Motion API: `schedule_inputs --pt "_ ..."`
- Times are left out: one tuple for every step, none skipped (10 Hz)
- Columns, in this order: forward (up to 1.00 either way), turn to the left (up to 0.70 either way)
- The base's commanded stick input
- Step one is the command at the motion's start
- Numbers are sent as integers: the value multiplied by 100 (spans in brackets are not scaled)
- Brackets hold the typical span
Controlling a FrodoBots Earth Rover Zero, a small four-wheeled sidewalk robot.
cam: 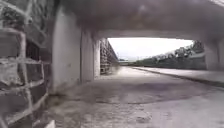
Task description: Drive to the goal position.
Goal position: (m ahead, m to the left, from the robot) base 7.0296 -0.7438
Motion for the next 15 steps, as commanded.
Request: schedule_inputs --pt "100 0" --pt "100 0" --pt "100 0" --pt "100 0" --pt "100 0" --pt "100 -8" --pt "100 -19" --pt "100 -27" --pt "100 -27" --pt "100 -27" --pt "100 0" --pt "100 0" --pt "100 0" --pt "100 0" --pt "100 0"
